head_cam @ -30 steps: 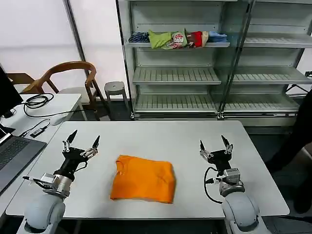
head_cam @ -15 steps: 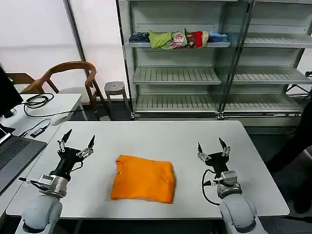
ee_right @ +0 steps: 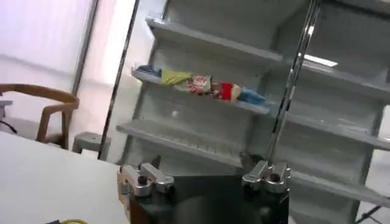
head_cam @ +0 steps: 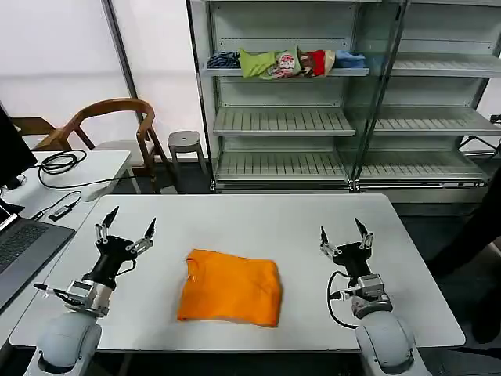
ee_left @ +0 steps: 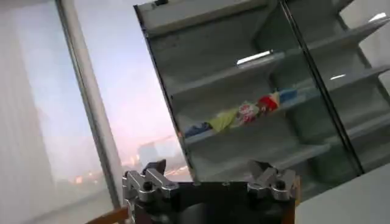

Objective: Fold and organize the clothes.

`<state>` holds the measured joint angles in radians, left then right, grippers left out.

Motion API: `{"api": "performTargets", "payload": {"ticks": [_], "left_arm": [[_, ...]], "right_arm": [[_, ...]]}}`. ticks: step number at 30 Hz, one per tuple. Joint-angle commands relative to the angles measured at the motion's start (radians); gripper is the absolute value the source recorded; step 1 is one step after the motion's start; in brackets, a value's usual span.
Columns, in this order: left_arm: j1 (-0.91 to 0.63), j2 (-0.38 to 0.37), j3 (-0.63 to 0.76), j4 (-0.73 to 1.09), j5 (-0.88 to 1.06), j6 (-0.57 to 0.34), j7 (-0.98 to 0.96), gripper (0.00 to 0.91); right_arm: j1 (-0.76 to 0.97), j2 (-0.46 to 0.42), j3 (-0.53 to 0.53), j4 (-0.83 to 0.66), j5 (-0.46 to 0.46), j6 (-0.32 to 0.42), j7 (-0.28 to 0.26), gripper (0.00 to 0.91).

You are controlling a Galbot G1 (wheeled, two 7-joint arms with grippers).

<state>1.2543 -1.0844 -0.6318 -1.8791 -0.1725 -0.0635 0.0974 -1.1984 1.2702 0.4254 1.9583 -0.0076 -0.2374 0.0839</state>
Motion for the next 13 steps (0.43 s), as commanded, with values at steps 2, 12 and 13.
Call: {"api": "performTargets", "payload": {"ticks": [2,12,13], "left_arm": [[0.004,0.001,0.005,0.022,0.022,-0.039,0.007,0.907],[0.007,0.002,0.002,0.042,0.007,-0.046,0.019,0.907],[0.008,0.000,0.001,0.043,0.006,-0.046,0.019,0.907]], "right_arm": [[-0.003,-0.004,0.026,-0.019,-0.030,0.019,-0.010,0.907],[0.002,-0.005,0.018,-0.020,-0.038,0.032,-0.007,0.907],[0.004,-0.005,0.017,-0.025,-0.039,0.033,-0.007,0.907]]}}
